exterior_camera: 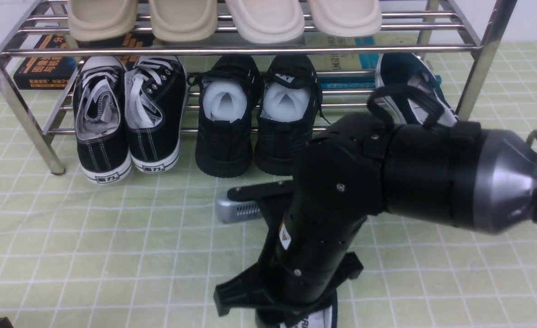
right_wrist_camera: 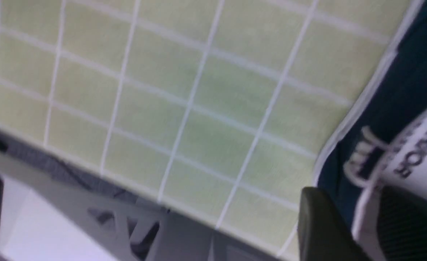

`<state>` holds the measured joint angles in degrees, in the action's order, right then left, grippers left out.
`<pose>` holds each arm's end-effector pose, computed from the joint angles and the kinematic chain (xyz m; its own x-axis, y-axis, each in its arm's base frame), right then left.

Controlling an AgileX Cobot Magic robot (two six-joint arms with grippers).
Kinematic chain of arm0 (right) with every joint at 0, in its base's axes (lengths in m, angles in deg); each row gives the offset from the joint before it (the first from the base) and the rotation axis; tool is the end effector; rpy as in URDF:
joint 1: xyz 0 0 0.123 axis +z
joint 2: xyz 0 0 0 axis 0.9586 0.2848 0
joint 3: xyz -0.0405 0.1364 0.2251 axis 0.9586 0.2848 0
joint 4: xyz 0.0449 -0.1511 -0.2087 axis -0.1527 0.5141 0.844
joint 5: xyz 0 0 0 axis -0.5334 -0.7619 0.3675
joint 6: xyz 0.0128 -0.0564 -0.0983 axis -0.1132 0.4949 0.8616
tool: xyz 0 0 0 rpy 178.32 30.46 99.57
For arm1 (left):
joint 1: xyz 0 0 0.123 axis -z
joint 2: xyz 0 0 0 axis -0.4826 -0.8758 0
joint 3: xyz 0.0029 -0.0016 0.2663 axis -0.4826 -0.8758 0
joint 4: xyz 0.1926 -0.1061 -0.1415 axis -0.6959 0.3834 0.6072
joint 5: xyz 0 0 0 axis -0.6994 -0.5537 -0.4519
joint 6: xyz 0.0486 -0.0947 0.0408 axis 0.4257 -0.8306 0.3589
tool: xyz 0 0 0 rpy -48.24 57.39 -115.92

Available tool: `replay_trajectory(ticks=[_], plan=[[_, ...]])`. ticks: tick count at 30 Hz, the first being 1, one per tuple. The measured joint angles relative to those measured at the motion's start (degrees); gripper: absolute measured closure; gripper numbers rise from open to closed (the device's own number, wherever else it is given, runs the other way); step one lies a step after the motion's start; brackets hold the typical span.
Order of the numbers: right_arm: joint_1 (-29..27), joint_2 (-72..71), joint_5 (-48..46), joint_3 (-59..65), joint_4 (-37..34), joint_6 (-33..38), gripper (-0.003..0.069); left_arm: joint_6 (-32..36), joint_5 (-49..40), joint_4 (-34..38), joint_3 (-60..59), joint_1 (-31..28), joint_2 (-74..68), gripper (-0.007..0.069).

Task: Take the shoes off the shelf with your hand from the green coffee tablecloth.

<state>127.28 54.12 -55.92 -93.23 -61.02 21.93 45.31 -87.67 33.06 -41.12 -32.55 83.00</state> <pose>0.2002 0.3241 0.2009 -0.9475 -0.3166 -0.0448 -0.3118 0.8838 0.3488 0.1032 0.0078 0.1676 -0.2718 -0.1512 -0.9504 -0.1113 0.9859 -0.1250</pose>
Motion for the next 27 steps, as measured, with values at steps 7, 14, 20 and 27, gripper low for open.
replay_trajectory(ticks=[7,14,20,27], plan=[[0.0,0.0,-10.4,-8.5,0.0,12.2,0.0274,0.0,0.0,0.0,0.0,0.0,0.0,0.0383],[0.0,-3.0,-11.5,-14.7,8.1,23.3,0.0331,0.0,0.0,0.0,0.0,0.0,0.0,0.0383],[0.0,-11.7,-12.5,-14.7,18.9,24.9,0.0445,0.0,0.0,0.0,0.0,0.0,0.0,0.0383],[0.0,-24.2,-12.8,-11.3,24.2,20.3,0.0537,0.0,0.0,0.0,0.0,0.0,0.0,0.0383]])
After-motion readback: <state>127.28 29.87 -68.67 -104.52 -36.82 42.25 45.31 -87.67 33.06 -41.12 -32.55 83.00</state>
